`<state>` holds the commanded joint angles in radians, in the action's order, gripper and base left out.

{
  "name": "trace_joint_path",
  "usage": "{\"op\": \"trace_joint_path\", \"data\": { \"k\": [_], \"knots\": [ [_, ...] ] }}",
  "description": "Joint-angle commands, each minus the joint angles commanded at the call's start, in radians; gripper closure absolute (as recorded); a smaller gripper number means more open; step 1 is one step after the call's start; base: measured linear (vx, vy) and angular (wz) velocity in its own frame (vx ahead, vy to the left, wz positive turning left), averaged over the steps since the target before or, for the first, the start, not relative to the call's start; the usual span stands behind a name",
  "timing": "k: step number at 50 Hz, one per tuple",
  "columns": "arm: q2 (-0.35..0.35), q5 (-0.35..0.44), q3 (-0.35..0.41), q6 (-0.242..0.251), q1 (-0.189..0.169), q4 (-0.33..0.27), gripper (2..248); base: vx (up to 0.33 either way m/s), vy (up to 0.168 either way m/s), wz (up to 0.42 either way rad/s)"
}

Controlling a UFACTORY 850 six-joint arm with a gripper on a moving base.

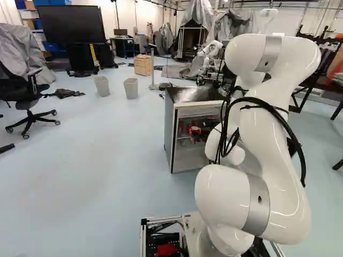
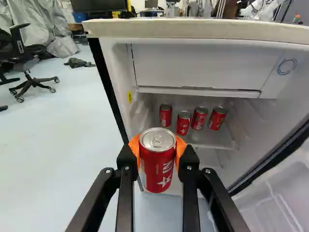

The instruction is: Grab a drink from the fridge

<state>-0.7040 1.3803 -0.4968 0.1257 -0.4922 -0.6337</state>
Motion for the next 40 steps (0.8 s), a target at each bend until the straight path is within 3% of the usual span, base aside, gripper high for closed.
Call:
{"op": "trace_joint_path", "data": {
  "k": [13,40],
  "knots": [
    [0.077,0.000,0.073,0.000,-0.018,0.022,156,0.000,0.000,0.000],
    [0.182,0.000,0.119,0.000,-0.020,0.108,156,0.000,0.000,0.000]
  ]
}}
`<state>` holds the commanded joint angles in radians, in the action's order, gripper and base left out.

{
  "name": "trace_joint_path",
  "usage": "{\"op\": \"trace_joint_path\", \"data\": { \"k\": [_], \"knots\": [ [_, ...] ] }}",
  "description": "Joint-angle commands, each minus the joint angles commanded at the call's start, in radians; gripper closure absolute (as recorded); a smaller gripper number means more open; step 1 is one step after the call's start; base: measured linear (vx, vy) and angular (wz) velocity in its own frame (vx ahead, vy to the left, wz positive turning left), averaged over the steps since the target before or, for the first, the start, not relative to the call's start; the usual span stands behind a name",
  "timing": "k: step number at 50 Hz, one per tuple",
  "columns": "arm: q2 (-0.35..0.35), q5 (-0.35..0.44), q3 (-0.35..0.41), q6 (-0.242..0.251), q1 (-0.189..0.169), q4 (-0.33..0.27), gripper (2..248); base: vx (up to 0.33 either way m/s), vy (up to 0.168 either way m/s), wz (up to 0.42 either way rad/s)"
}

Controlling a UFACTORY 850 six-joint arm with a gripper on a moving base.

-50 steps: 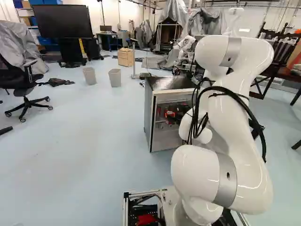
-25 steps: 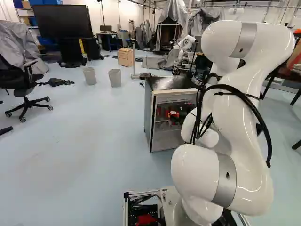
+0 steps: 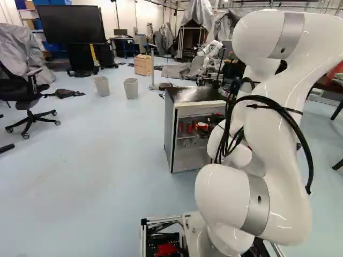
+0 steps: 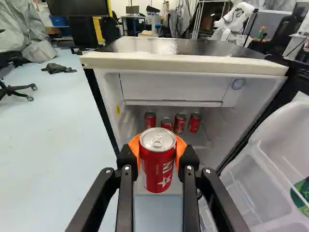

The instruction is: Grab a drink from the fridge

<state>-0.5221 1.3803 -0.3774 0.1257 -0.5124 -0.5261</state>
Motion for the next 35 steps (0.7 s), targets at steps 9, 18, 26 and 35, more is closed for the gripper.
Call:
{"op": "trace_joint_path", "data": {
  "k": [9,18,26,35],
  "knots": [
    [0.033,-0.002,0.012,0.000,0.000,0.026,156,0.000,0.000,0.000],
    [0.066,-0.012,0.022,0.000,0.000,0.047,156,0.000,0.000,0.000],
    [0.094,-0.025,0.032,0.000,0.000,0.055,156,0.000,0.000,0.000],
    [0.127,-0.042,0.041,0.000,0.001,0.056,156,0.000,0.000,0.000]
  ]
}}
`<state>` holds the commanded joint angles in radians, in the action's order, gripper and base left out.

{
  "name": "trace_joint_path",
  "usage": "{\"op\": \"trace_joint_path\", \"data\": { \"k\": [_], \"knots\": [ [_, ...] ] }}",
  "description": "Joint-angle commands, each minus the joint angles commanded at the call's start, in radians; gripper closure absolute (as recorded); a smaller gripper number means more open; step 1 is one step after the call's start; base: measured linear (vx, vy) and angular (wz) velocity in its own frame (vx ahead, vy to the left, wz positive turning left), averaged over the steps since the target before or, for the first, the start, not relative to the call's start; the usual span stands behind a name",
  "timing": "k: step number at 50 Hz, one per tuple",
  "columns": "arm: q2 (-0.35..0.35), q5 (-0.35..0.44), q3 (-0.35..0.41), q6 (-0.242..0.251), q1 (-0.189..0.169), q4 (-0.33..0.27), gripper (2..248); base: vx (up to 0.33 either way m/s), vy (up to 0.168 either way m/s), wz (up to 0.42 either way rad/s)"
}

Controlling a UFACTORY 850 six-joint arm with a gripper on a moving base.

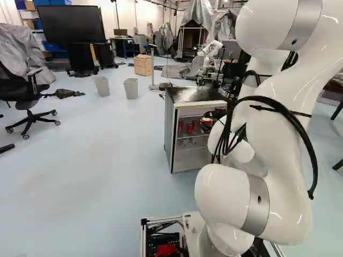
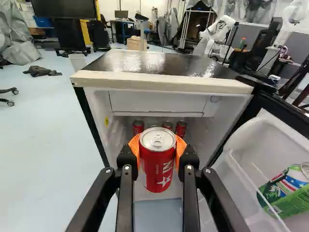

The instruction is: Grab a drink from the fridge

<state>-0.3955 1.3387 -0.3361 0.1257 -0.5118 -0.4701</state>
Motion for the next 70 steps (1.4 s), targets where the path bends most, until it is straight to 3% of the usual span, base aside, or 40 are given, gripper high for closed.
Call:
{"op": "trace_joint_path", "data": {
  "k": [40,70],
  "knots": [
    [0.124,-0.113,0.016,0.000,0.009,0.001,156,0.000,0.000,0.000],
    [0.224,-0.155,0.034,0.000,0.011,0.012,156,0.000,0.000,0.000]
  ]
}}
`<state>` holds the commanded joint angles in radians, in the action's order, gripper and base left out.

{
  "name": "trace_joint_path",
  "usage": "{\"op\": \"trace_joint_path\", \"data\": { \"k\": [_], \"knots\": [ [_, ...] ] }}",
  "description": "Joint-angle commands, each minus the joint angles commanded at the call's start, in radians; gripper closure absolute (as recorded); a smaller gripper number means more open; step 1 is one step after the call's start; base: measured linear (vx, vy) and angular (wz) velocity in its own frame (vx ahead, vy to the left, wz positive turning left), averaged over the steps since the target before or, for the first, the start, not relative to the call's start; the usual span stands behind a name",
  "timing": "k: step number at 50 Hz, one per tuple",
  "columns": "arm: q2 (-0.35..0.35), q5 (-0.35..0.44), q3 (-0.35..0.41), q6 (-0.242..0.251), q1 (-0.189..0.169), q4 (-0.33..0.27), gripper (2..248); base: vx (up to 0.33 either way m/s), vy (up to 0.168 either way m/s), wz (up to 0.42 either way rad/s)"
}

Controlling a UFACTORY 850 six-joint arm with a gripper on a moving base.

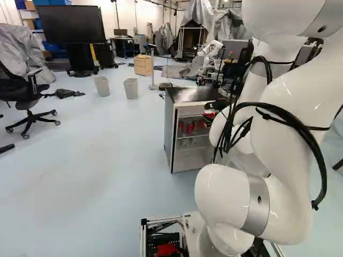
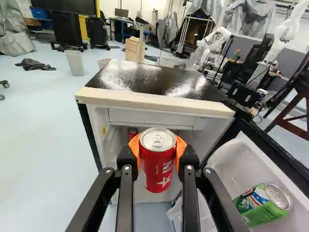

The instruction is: Grab a drink from the fridge

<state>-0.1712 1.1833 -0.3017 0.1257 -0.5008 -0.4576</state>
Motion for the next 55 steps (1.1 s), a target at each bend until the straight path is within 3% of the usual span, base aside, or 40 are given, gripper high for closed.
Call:
{"op": "trace_joint_path", "data": {
  "k": [41,55],
  "knots": [
    [0.099,-0.031,-0.017,0.000,0.013,0.003,156,0.000,0.000,0.000],
    [0.123,-0.054,-0.032,0.000,0.029,0.062,156,0.000,0.000,0.000]
  ]
}}
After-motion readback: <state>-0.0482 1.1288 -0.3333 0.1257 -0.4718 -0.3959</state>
